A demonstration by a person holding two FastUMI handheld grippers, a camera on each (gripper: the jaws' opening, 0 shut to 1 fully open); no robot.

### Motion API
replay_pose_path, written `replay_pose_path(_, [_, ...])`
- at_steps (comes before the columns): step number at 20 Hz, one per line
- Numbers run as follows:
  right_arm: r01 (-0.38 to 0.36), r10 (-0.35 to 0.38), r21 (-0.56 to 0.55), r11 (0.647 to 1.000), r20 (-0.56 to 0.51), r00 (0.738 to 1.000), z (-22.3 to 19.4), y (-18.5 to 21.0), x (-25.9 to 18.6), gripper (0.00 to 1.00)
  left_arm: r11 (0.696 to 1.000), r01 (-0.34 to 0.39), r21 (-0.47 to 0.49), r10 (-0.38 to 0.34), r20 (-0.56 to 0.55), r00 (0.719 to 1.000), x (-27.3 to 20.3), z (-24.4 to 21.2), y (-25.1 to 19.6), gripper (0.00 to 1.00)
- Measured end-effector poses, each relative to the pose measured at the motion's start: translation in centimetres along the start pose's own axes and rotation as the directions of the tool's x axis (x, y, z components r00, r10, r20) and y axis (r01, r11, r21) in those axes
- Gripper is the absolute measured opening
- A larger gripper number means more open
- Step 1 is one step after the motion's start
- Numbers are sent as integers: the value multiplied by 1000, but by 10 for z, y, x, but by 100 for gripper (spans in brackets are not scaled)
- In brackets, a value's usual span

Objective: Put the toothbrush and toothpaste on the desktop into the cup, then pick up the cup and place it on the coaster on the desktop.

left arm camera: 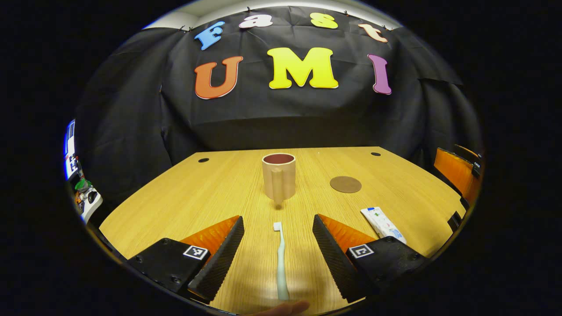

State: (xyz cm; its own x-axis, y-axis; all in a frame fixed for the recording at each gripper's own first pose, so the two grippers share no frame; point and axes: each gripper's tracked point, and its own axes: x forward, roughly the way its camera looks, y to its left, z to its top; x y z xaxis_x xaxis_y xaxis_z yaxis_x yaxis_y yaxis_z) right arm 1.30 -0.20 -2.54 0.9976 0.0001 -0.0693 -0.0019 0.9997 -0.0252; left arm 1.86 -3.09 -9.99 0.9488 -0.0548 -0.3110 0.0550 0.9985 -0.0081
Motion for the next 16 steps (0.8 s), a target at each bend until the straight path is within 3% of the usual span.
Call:
replay_pose_path(7, [-4,4,8,1000,-24,1000,-8,2,4,95,999,4,-32,-10,-173,985,12,-44,-4,99])
replay_pose_path(12, [-18,18,-5,1000,-44,999,-15,11,6,95,999,-1,-49,-10,-221,975,15,-55,-4,70])
replay_pose_path(13, [-20,19,-9,1000,-47,999,-17,12,6,95,999,-2,-52,-9,-226,974,16,-58,-4,73])
replay_pose_path(14, [-22,22,-12,1000,-48,999,-18,13,6,95,998,-6,-57,-7,-234,972,16,-59,-4,64])
replay_pose_path(16, [-26,25,-14,1000,-52,998,-19,15,6,95,998,-22,-57,6,-255,967,17,-64,0,55])
